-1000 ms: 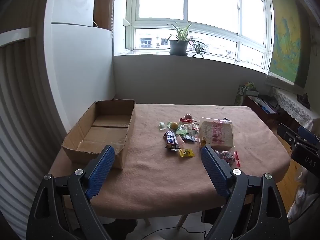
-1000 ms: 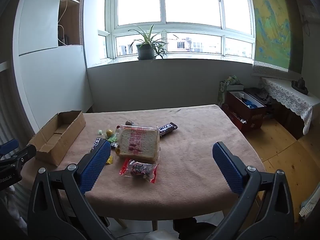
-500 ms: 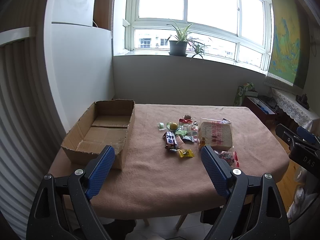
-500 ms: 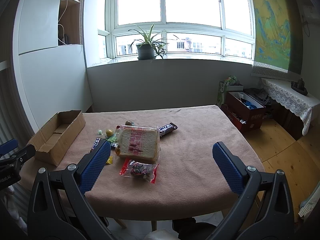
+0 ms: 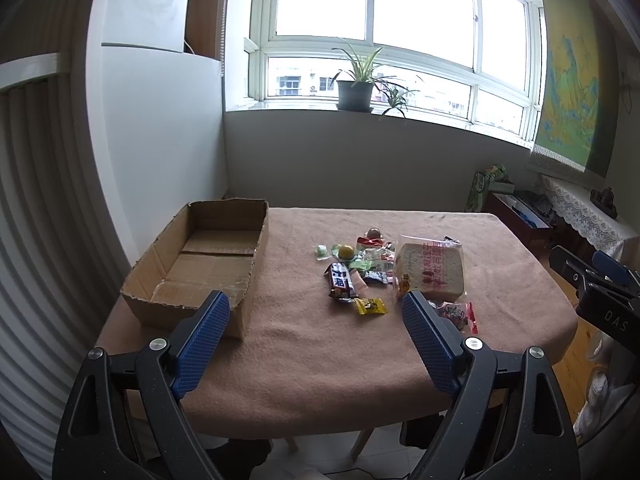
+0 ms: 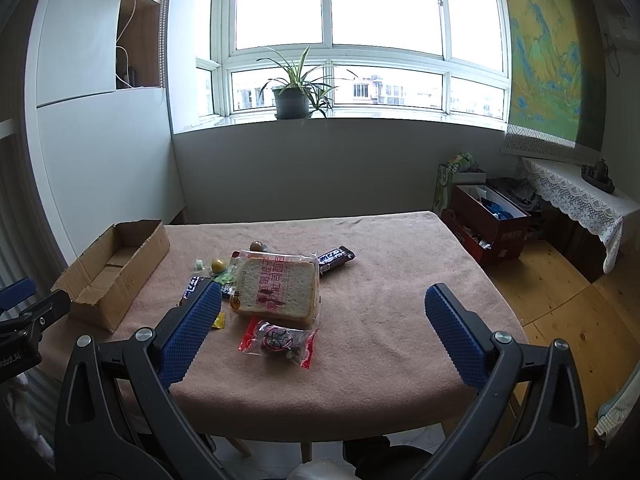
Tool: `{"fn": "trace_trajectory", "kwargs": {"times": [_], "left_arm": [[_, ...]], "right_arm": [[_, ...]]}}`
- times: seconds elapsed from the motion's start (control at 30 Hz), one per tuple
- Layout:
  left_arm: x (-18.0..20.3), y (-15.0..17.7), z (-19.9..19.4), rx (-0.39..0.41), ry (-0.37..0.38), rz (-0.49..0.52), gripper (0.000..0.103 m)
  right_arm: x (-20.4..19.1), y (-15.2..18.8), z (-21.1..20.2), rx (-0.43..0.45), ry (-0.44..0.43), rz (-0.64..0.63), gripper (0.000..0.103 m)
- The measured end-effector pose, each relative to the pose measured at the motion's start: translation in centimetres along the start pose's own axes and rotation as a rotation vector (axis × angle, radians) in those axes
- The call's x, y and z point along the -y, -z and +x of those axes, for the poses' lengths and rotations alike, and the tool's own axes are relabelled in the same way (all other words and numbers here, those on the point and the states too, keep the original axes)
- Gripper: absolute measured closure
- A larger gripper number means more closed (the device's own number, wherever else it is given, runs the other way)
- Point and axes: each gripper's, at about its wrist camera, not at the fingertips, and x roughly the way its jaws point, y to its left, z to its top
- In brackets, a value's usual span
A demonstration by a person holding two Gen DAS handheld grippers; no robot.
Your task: Organize snacks
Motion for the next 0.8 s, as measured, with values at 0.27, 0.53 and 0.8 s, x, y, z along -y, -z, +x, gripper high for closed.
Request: {"fn": "trace_trajectory", "kwargs": {"times": [0.27,0.53,0.8], "left_arm": [[-0.05,0.03,0.03,-0.002,0.002,-0.002,0.015],[-0.05,0.08,0.05,-0.005,0.004,-0.002,0.015],[-0.12,0.14,0.27,-0.012,0.005,-0.005,0.015]], "right_arm": [[-0.22,-0.13,-0.11,0.003,-0.001,-0.004,0.0],[-0.34,-0.05,0.02,-0.006,-0.003,-0.009,0.0],[-0.46,0.13,0.24,-0.011,-0.001,-0.013,0.0]]}}
